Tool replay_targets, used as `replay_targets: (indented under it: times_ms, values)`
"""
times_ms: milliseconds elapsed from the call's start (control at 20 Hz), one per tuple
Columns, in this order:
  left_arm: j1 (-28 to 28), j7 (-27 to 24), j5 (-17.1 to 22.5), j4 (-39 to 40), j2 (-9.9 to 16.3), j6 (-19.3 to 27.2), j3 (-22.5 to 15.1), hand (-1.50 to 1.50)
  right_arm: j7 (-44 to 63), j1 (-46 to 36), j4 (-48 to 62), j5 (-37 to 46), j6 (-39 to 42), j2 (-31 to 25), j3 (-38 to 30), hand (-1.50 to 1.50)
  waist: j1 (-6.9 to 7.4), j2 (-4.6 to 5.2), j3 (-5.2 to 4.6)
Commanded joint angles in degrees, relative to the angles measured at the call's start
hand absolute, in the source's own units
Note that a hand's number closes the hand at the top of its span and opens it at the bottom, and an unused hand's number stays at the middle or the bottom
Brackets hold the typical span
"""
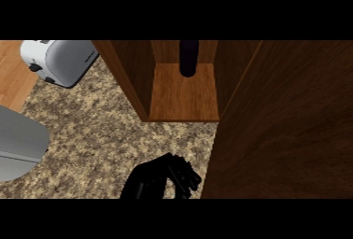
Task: Pick up the wine, place it into the cabinet and close the cabinet
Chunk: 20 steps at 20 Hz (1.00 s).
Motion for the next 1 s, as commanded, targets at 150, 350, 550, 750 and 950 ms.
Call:
replay_targets:
  times_ms: [150, 350, 550, 750, 950]
  values:
    - [8.8, -2.7, 1.8, -8.9, 9.9, -7.4, 0.9, 1.50, 0.5, -3.2, 0.8, -6.0, 5.0, -0.4, 5.4, 1.50, 0.60, 0.10, -0.05]
    - [13.7, -3.2, 5.2, -14.9, 17.5, -12.6, 5.1, 1.50, 0.7, -1.2, -3.1, -6.1, 2.5, 4.1, 10.4, 1.50, 0.60, -0.03, -0.05]
    - [20.0, -6.7, 9.7, -17.3, 24.4, -19.1, 10.6, 1.50, 3.9, -1.8, -2.1, -7.1, 1.4, 7.8, 16.9, 1.50, 1.41, -0.20, -0.17]
    - [25.2, -10.8, 17.0, -17.3, 29.4, -27.1, 20.5, 1.50, 5.8, -4.8, -1.3, -2.6, -1.6, 11.3, 22.5, 1.50, 0.93, -0.27, -0.25]
    - [29.3, -12.5, 22.3, -16.9, 33.5, -32.5, 30.1, 1.50, 6.3, -10.6, 5.5, -0.9, -3.4, 13.1, 26.9, 1.50, 1.44, -0.21, -0.22]
